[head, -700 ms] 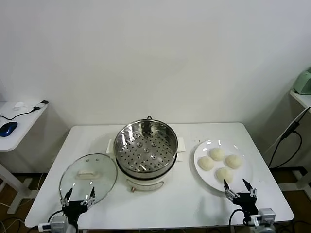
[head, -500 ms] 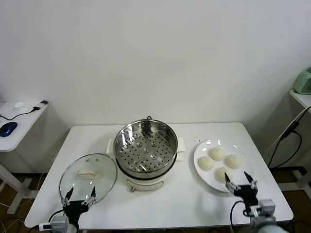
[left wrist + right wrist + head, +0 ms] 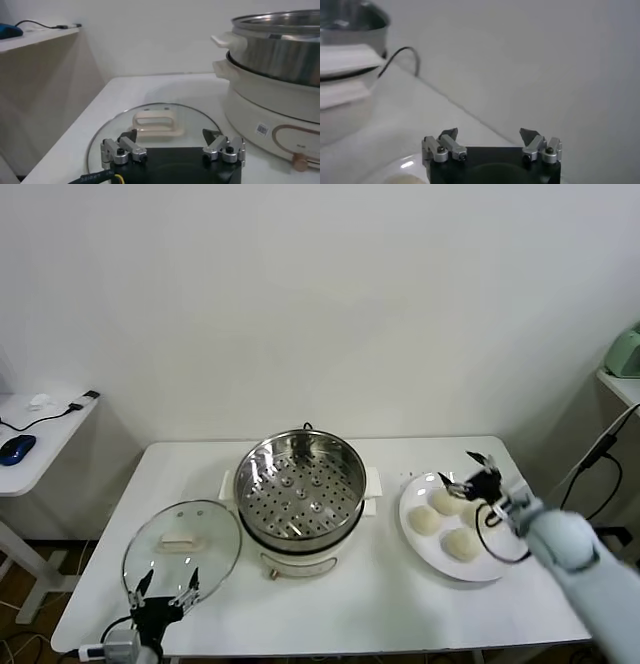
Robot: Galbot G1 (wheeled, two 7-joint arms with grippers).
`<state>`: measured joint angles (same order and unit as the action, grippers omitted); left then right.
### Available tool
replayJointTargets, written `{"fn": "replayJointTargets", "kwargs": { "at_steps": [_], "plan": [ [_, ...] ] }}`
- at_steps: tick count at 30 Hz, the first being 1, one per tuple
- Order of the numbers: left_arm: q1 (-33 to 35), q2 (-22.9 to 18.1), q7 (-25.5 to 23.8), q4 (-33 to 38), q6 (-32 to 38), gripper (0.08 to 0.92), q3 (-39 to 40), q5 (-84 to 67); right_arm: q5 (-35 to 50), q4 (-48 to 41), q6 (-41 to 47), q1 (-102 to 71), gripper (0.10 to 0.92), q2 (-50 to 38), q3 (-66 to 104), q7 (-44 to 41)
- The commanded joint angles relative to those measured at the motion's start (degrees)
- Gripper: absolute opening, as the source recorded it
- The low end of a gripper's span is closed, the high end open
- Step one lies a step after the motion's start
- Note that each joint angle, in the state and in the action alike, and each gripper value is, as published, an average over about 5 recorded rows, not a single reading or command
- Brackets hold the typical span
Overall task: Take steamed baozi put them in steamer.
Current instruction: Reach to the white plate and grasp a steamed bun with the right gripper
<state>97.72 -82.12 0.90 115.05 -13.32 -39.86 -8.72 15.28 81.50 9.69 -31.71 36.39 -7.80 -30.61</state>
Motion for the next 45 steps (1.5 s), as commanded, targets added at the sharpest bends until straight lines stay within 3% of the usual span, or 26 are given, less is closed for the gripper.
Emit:
{"fn": "replayJointTargets", "kwargs": {
  "at_steps": [1,6,11,23,35,45],
  "plan": [
    [0.2,0.0,-0.1,-0.5,0.2,0.823,0.1,-0.4,-4.0,-20.7,-14.3,54.4,0.823,-6.3,-56.8,-34.6],
    [0.1,-0.1,-0.3,-0.9,0.3,0.823,0.2,-0.3,-3.2,-24.6,-14.1,62.4,0.823,-0.9,-70.7,-37.3],
    [-0.4,-0.1,-1.0,-1.5,0.3,0.823,0.4,-0.2,-1.4,-26.7,-11.1,61.2,0.823,3.2,-73.9,-35.8],
    [-0.3,0.0,-1.3,-1.8,0.3,0.823,0.5,-0.2,0.6,-30.2,-3.1,48.6,0.823,10.9,-68.1,-28.9],
    [-0.2,-0.2,-1.5,-2.0,0.4,0.823,1.0,0.1,-2.4,-40.6,-4.4,42.2,0.823,18.4,-60.5,-25.5],
    [-0.1,-0.3,-1.6,-2.1,0.2,0.823,1.1,0.4,-2.8,-43.2,-4.8,40.7,0.803,20.5,-58.2,-26.0]
  ]
}}
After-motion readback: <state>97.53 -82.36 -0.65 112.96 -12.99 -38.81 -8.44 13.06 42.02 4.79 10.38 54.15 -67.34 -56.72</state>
